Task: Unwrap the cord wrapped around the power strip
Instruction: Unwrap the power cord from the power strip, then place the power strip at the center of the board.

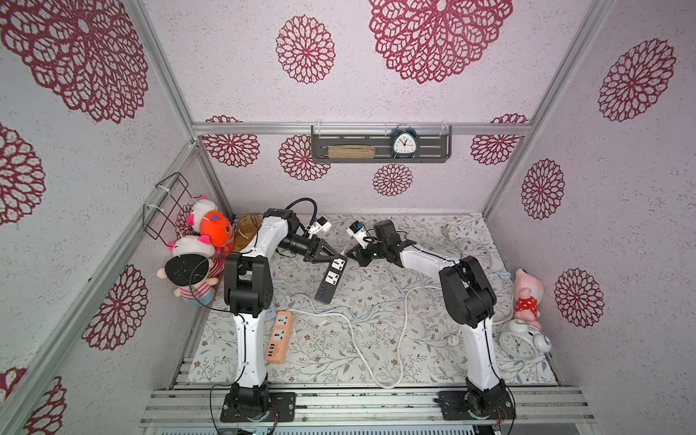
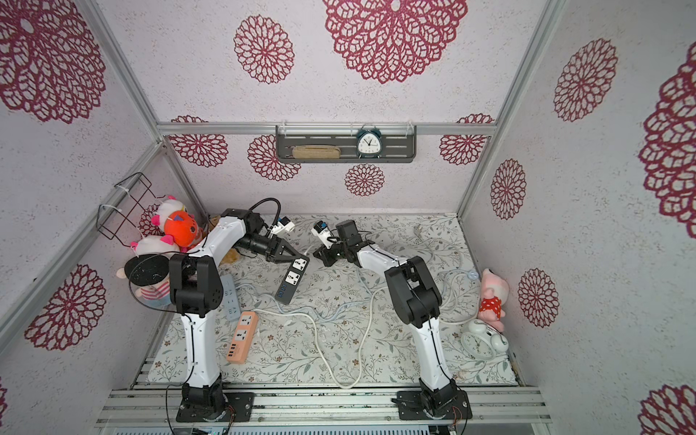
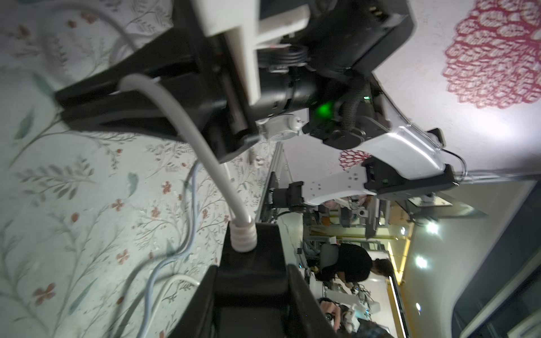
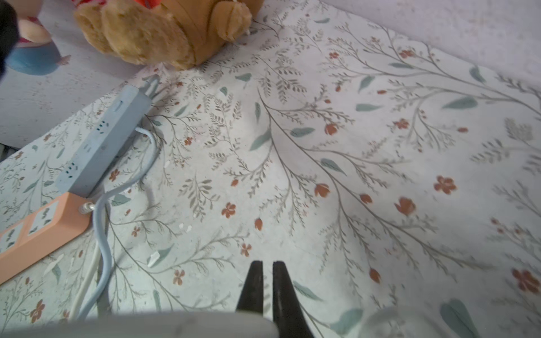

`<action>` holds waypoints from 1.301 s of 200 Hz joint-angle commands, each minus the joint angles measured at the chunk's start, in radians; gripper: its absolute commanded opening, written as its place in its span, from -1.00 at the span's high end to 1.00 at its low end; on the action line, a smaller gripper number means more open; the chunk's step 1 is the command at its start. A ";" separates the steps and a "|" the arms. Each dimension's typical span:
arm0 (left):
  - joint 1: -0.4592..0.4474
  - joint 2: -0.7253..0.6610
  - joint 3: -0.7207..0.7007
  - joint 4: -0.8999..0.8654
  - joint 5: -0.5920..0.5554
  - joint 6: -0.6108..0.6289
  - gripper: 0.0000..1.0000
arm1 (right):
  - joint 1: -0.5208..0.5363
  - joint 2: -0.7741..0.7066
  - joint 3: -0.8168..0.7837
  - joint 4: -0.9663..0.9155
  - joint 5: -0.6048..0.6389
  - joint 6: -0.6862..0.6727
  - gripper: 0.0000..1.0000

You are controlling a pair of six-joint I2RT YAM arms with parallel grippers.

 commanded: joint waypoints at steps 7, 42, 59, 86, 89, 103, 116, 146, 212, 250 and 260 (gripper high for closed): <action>0.005 -0.089 -0.084 0.222 -0.170 -0.260 1.00 | -0.100 -0.110 -0.043 -0.005 0.071 0.025 1.00; 0.006 -0.066 -0.071 0.289 -0.196 -0.344 1.00 | -0.127 -0.125 -0.042 -0.054 0.060 0.020 1.00; 0.006 -0.058 -0.062 0.327 -0.219 -0.386 1.00 | -0.130 -0.121 0.001 -0.143 0.071 0.018 1.00; 0.003 -0.070 -0.066 0.396 -0.202 -0.431 1.00 | -0.139 -0.164 0.037 -0.274 0.070 0.063 0.09; 0.003 -0.072 -0.067 0.406 -0.199 -0.436 1.00 | -0.141 -0.171 0.037 -0.287 0.068 0.070 0.03; 0.001 -0.075 -0.072 0.449 -0.184 -0.459 1.00 | -0.138 -0.219 0.011 -0.319 0.023 0.107 -0.15; 0.000 -0.070 -0.074 0.481 -0.150 -0.468 1.00 | -0.138 -0.271 -0.047 -0.289 -0.060 0.178 -0.25; -0.007 -0.052 -0.067 0.546 -0.121 -0.488 1.00 | -0.083 -0.346 -0.176 -0.165 -0.173 0.349 -0.41; -0.024 -0.091 -0.160 0.852 -0.173 -0.700 1.00 | 0.098 -0.326 -0.181 -0.097 0.093 0.628 -0.64; -0.037 -0.096 -0.177 0.881 -0.176 -0.712 1.00 | 0.174 -0.242 -0.086 -0.125 0.201 0.672 -0.57; -0.037 -0.099 -0.176 0.869 -0.173 -0.701 1.00 | 0.189 -0.209 -0.054 -0.151 0.228 0.679 -0.53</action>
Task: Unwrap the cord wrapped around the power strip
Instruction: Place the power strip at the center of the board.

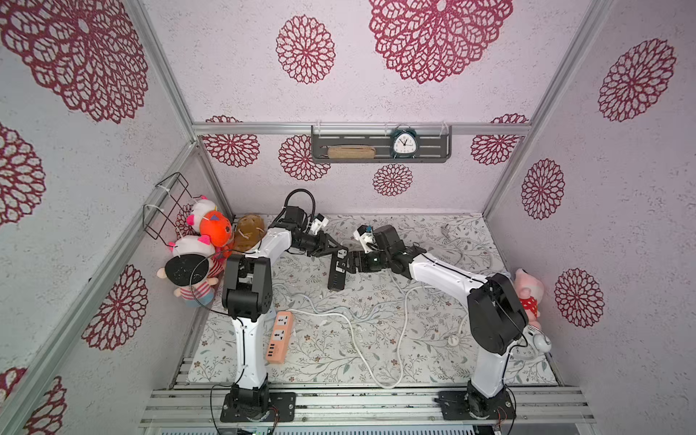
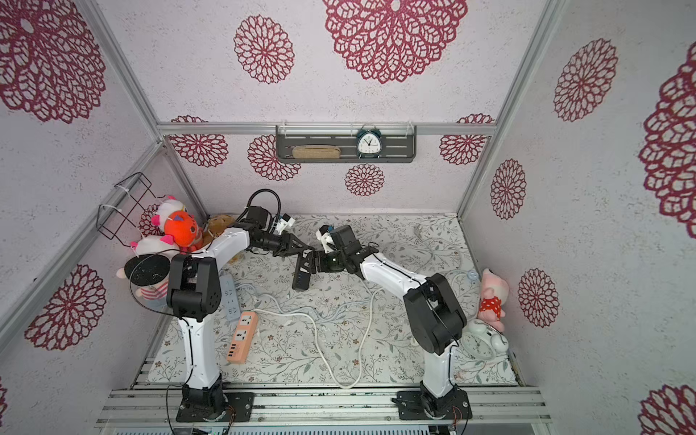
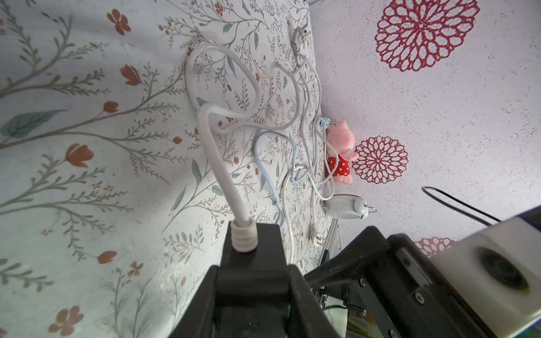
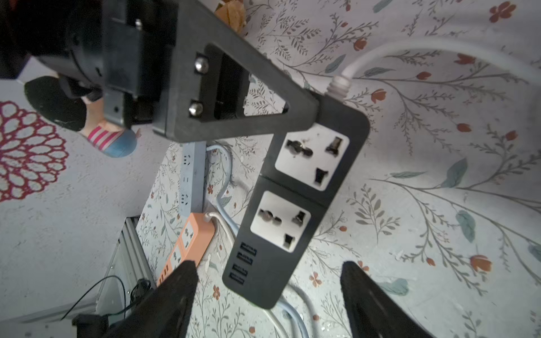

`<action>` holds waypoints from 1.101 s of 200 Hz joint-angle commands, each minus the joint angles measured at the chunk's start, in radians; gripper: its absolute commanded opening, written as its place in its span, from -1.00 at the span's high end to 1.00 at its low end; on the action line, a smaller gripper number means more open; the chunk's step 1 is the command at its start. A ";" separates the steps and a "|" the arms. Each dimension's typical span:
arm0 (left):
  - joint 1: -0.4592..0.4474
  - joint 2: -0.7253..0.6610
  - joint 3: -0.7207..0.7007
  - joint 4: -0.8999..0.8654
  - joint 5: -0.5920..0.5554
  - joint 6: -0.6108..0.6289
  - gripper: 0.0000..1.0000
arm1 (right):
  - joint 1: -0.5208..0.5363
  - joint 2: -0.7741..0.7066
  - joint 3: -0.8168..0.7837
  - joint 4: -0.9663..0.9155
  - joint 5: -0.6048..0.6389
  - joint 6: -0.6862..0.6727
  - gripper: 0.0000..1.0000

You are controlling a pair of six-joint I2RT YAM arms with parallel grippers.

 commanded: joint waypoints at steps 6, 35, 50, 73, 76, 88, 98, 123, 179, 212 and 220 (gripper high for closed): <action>-0.008 -0.059 0.003 0.045 0.020 -0.023 1.00 | 0.040 0.064 0.089 -0.026 0.122 0.067 -0.51; -0.005 -0.065 0.016 -0.013 0.017 0.019 1.00 | 0.071 0.148 0.172 -0.053 0.168 0.091 -0.40; -0.001 -0.073 0.012 -0.015 0.015 0.025 1.00 | 0.083 0.176 0.210 -0.078 0.190 0.088 -0.30; 0.009 -0.084 0.005 -0.015 0.015 0.032 1.00 | 0.091 0.175 0.202 -0.065 0.210 0.100 -0.10; 0.009 -0.085 0.004 -0.017 0.017 0.033 1.00 | 0.091 0.175 0.201 -0.064 0.212 0.101 -0.08; 0.013 -0.091 0.001 -0.016 0.015 0.034 1.00 | 0.091 0.174 0.194 -0.060 0.219 0.108 0.09; 0.016 -0.096 -0.003 -0.016 0.007 0.037 1.00 | 0.092 0.172 0.189 -0.054 0.228 0.114 0.31; 0.027 -0.134 -0.023 -0.021 -0.031 0.051 -0.05 | 0.092 0.170 0.195 -0.050 0.249 0.118 0.60; 0.109 -0.385 -0.136 0.033 -0.234 0.012 -0.95 | 0.093 0.230 0.328 -0.138 0.298 0.115 0.75; 0.133 -0.563 -0.258 0.041 -0.480 -0.027 -0.95 | 0.099 0.392 0.580 -0.285 0.334 0.120 0.82; 0.133 -0.605 -0.285 0.027 -0.530 -0.026 -0.95 | 0.105 0.443 0.661 -0.333 0.359 0.122 0.85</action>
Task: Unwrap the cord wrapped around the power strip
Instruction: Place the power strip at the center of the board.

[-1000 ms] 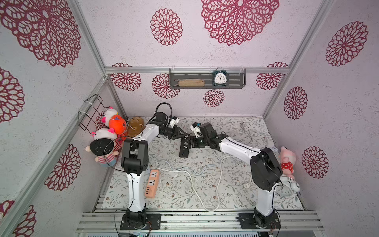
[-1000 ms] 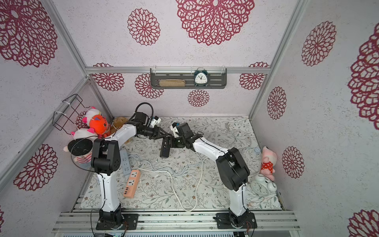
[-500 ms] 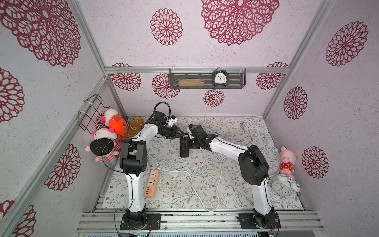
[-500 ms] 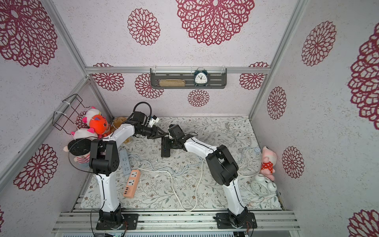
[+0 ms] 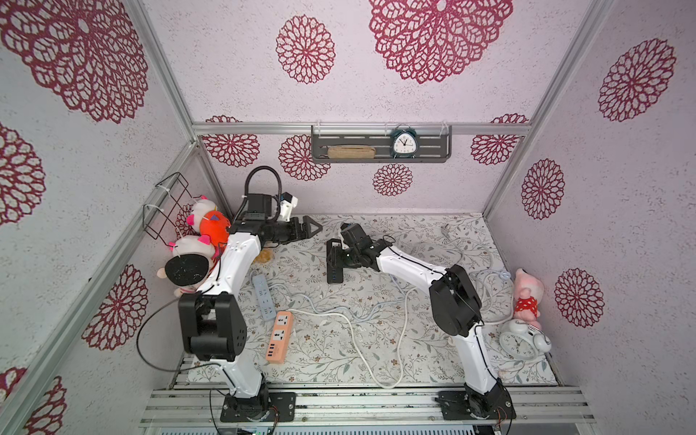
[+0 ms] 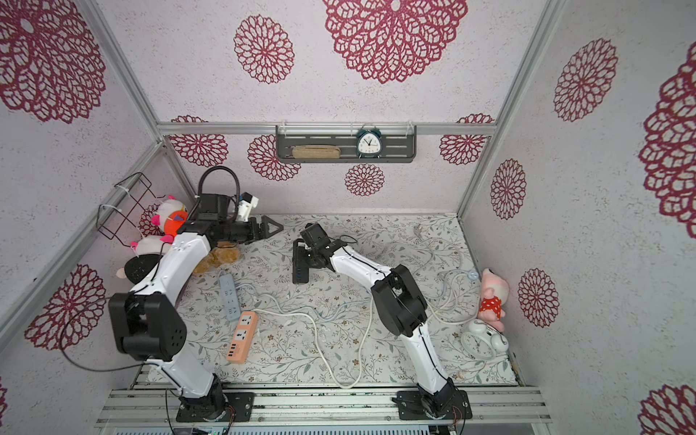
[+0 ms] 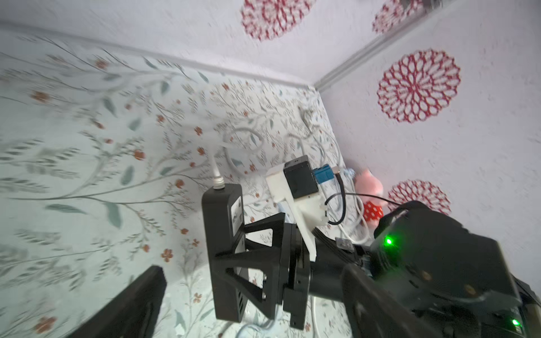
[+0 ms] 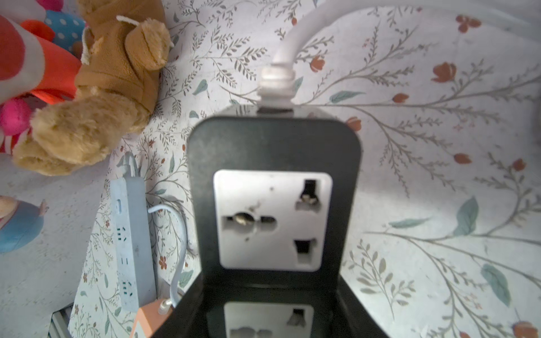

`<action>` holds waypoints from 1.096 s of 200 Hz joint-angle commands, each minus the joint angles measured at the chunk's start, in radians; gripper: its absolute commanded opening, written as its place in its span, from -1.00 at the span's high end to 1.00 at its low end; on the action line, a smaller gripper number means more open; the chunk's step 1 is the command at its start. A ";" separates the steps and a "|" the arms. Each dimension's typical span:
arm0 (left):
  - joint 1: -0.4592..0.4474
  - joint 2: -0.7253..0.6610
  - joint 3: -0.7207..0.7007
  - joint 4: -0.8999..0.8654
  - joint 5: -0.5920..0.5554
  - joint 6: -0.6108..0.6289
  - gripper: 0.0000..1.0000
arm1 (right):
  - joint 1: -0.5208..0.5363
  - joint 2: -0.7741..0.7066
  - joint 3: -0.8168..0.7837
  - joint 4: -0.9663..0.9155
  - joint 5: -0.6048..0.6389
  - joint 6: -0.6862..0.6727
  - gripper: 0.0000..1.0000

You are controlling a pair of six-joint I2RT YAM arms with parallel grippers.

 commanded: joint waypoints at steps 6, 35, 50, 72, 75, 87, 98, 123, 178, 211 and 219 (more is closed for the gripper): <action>-0.003 -0.121 -0.090 -0.013 -0.249 -0.032 -0.95 | 0.019 0.133 0.249 -0.149 0.091 0.007 0.85; -0.002 -0.264 -0.186 -0.026 -0.323 -0.051 -0.95 | 0.039 0.266 0.469 -0.242 0.214 0.092 0.89; 0.000 -0.317 -0.221 -0.028 -0.330 -0.067 -0.95 | 0.044 0.301 0.496 -0.221 0.235 0.122 0.90; 0.002 -0.364 -0.253 -0.029 -0.331 -0.092 -0.95 | 0.057 0.338 0.498 -0.177 0.230 0.148 0.92; 0.001 -0.368 -0.256 -0.031 -0.332 -0.095 -0.95 | 0.058 0.343 0.500 -0.174 0.230 0.147 0.92; 0.002 -0.380 -0.266 -0.031 -0.331 -0.103 -0.95 | 0.065 0.358 0.502 -0.176 0.234 0.147 0.91; 0.002 -0.386 -0.275 -0.030 -0.331 -0.108 -0.95 | 0.068 0.367 0.502 -0.179 0.238 0.144 0.76; 0.001 -0.383 -0.298 -0.023 -0.328 -0.123 -0.95 | 0.068 0.375 0.503 -0.185 0.249 0.132 0.25; 0.000 -0.375 -0.318 -0.013 -0.316 -0.137 -0.95 | 0.069 0.339 0.457 -0.115 0.249 0.085 -0.23; 0.000 -0.374 -0.319 -0.015 -0.323 -0.134 -0.95 | 0.071 0.328 0.440 -0.088 0.239 0.051 -0.45; 0.000 -0.372 -0.319 -0.015 -0.326 -0.134 -0.95 | 0.071 0.325 0.438 -0.085 0.235 0.038 -0.47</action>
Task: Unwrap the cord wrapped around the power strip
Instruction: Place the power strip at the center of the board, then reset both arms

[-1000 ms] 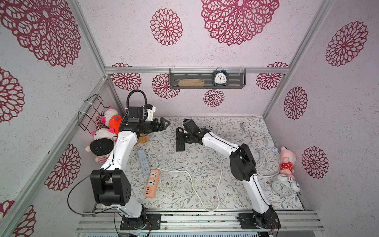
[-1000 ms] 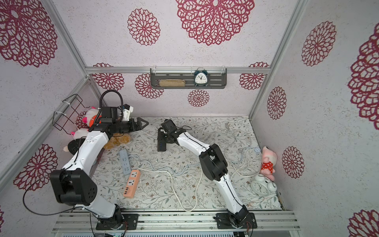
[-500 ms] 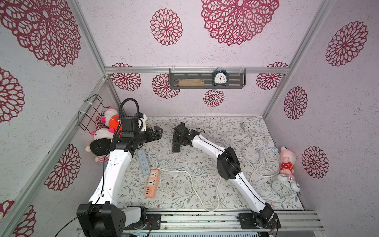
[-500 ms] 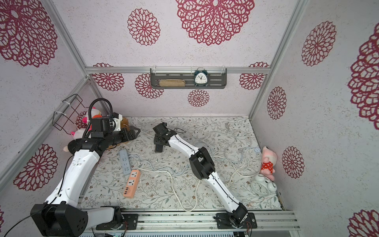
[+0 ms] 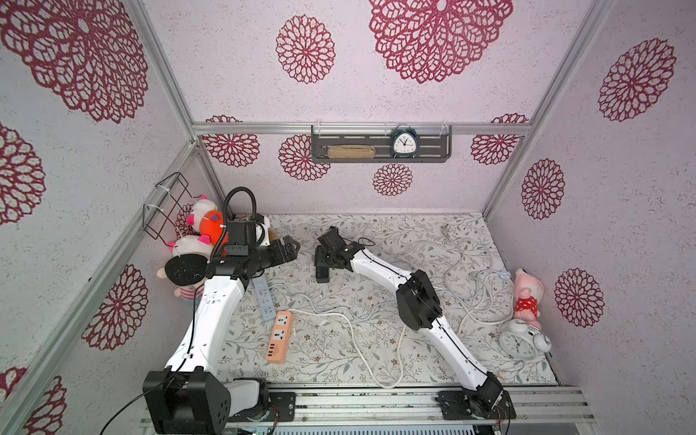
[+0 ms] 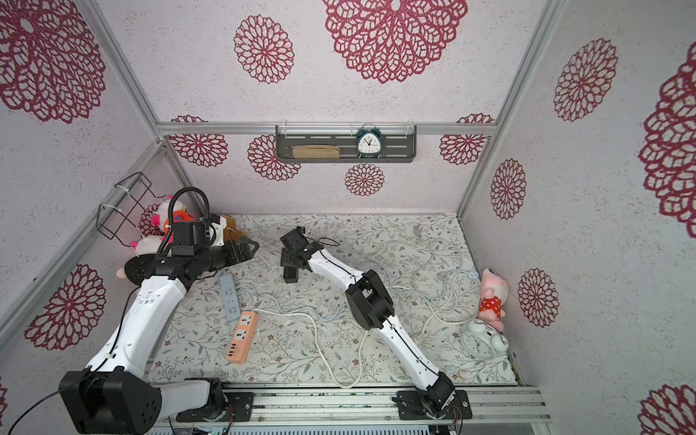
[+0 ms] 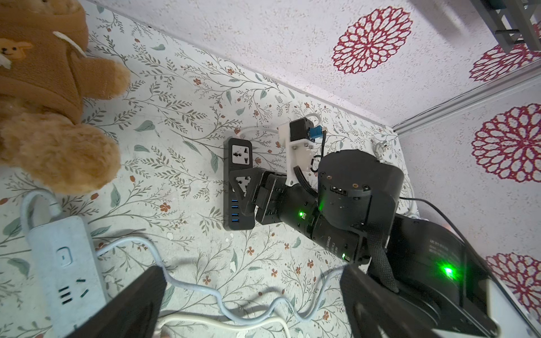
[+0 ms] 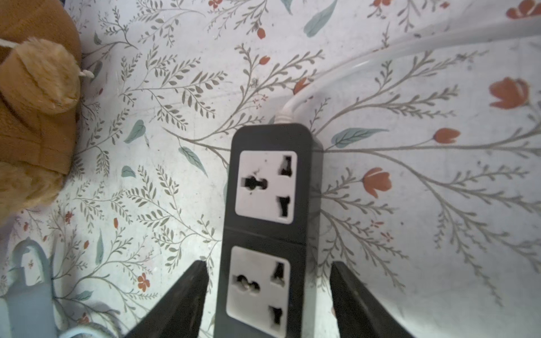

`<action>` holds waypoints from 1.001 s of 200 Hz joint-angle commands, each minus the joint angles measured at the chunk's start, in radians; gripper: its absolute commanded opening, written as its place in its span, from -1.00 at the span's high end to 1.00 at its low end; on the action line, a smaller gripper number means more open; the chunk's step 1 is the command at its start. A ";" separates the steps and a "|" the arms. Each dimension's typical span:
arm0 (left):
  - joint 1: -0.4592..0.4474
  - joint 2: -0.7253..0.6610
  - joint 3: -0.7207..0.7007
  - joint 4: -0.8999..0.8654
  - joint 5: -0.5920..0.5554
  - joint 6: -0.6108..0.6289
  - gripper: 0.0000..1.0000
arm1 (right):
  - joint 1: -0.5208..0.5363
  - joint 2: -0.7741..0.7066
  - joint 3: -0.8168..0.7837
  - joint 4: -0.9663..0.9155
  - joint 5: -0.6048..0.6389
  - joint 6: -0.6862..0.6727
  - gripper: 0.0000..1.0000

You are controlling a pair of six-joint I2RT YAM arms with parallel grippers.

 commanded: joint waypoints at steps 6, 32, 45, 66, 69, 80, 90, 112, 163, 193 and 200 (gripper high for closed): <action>-0.003 0.004 0.002 0.012 -0.014 -0.011 -0.95 | 0.007 -0.045 0.005 0.047 0.009 -0.057 -0.48; -0.003 -0.005 0.003 0.005 -0.051 -0.002 -0.95 | 0.007 -0.125 -0.022 0.067 0.017 -0.159 -0.54; -0.003 -0.017 -0.007 0.008 -0.095 0.013 -0.95 | 0.003 -0.210 -0.092 0.081 0.044 -0.242 -0.60; -0.002 -0.040 -0.042 0.048 -0.219 0.033 -0.95 | -0.038 -0.394 -0.293 0.124 0.073 -0.324 -0.75; -0.002 -0.042 -0.047 0.056 -0.237 0.036 -0.95 | -0.047 -0.421 -0.330 0.136 0.072 -0.333 -0.76; -0.002 -0.052 -0.070 0.089 -0.315 0.044 -0.95 | -0.091 -0.532 -0.477 0.186 0.069 -0.350 -0.87; 0.000 -0.057 -0.095 0.129 -0.387 0.055 -0.95 | -0.141 -0.627 -0.599 0.227 0.063 -0.360 -0.96; 0.004 -0.052 -0.158 0.224 -0.554 0.080 -0.95 | -0.259 -0.815 -0.852 0.315 0.090 -0.405 -0.98; 0.026 -0.005 -0.336 0.503 -0.772 0.206 -0.95 | -0.518 -1.102 -1.309 0.468 0.185 -0.650 -0.98; 0.049 0.001 -0.429 0.647 -0.759 0.285 -0.95 | -0.618 -1.232 -1.577 0.645 0.222 -0.694 -0.98; 0.053 0.000 -0.451 0.684 -0.755 0.295 -0.95 | -0.637 -1.249 -1.624 0.682 0.223 -0.688 -0.98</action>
